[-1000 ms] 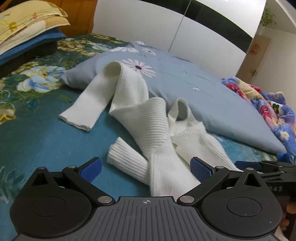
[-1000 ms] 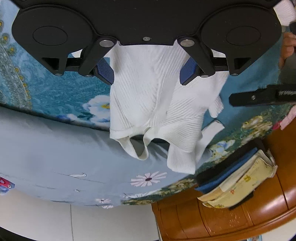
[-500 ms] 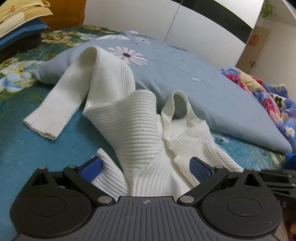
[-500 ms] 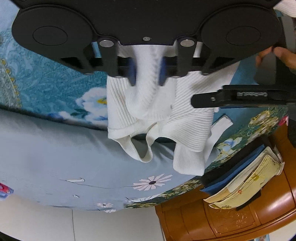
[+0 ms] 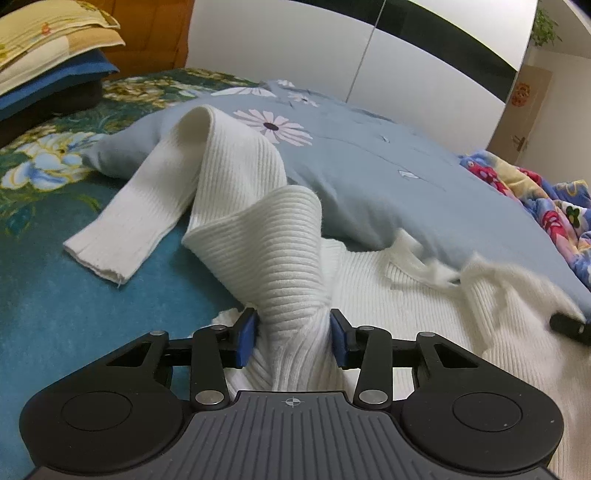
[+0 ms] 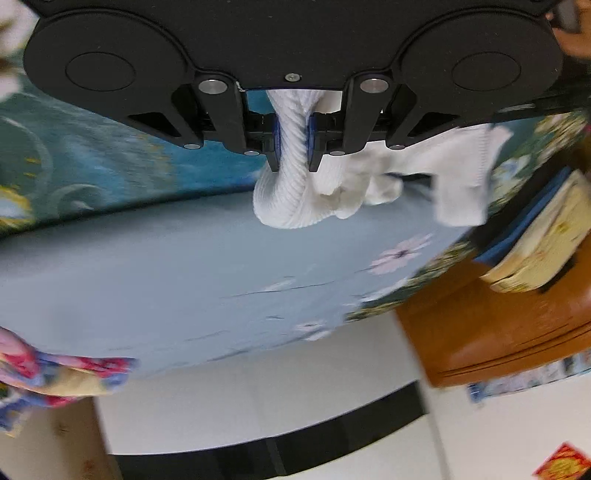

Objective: Fold clothes
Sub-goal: 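Grasp the sweater fabric with the left gripper while the right gripper holds the collar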

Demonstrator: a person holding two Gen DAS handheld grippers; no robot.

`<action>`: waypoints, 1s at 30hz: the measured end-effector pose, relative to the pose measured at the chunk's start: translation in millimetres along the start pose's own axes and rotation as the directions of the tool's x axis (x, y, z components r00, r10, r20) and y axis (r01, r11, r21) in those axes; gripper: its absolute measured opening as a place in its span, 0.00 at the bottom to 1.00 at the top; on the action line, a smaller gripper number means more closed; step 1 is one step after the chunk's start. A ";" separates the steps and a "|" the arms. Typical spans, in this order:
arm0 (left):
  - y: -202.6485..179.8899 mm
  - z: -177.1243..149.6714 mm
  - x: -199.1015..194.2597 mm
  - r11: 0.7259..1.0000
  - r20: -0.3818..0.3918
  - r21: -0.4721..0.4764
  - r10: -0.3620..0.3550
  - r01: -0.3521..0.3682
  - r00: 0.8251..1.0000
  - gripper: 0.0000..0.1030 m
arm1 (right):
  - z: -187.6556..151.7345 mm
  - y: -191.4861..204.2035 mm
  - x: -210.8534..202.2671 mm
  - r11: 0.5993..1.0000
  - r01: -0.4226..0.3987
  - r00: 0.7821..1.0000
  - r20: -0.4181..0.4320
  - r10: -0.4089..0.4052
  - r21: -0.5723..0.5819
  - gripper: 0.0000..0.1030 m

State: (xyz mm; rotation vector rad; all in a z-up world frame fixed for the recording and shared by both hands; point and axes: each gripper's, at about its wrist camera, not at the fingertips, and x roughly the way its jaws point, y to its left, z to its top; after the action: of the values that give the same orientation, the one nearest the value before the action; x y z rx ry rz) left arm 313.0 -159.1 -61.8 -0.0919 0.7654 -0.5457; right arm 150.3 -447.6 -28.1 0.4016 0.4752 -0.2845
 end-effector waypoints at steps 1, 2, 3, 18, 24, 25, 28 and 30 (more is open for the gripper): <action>0.7 0.3 0.5 1.000 -0.001 -0.004 -0.001 0.001 1.000 0.37 | -0.4 -8.5 1.1 1.000 0.013 1.000 -0.012 -0.013 0.022 0.12; 1.4 0.7 0.9 1.000 -0.002 -0.007 -0.002 0.002 1.000 0.38 | -2.1 -15.7 3.1 0.999 0.030 0.999 -0.027 -0.029 0.039 0.12; 1.9 0.9 1.2 1.000 -0.002 -0.008 -0.003 0.002 1.000 0.38 | -3.8 -22.9 5.0 0.997 0.048 0.998 -0.041 -0.046 0.056 0.12; 18.3 15.7 16.6 0.989 0.030 -0.131 -0.065 0.068 0.997 0.56 | -18.9 -49.3 24.3 0.990 0.091 0.991 -0.112 -0.079 0.106 0.21; 16.3 26.2 30.7 0.993 0.012 -0.114 -0.039 0.040 0.999 0.33 | -18.7 -46.5 30.7 0.994 0.084 0.990 -0.123 -0.074 0.073 0.24; 16.0 26.6 30.2 0.992 0.017 -0.117 -0.036 0.038 0.999 0.29 | -18.0 -45.8 31.4 0.994 0.085 0.989 -0.125 -0.077 0.066 0.24; 17.6 26.5 27.0 0.988 0.039 -0.148 -0.039 0.044 0.998 0.18 | -16.9 -44.3 31.6 0.995 0.085 0.989 -0.128 -0.079 0.044 0.24; 20.3 24.8 20.8 0.985 0.071 -0.164 -0.032 0.043 0.997 0.15 | -16.2 -45.0 31.0 0.996 0.079 0.990 -0.124 -0.073 0.046 0.22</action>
State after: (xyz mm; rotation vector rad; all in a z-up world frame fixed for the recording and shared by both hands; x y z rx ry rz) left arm 350.9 -154.9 -62.5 -0.2784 0.7426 -0.5115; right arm 154.6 -485.6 -70.3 0.4529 0.6056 -0.3477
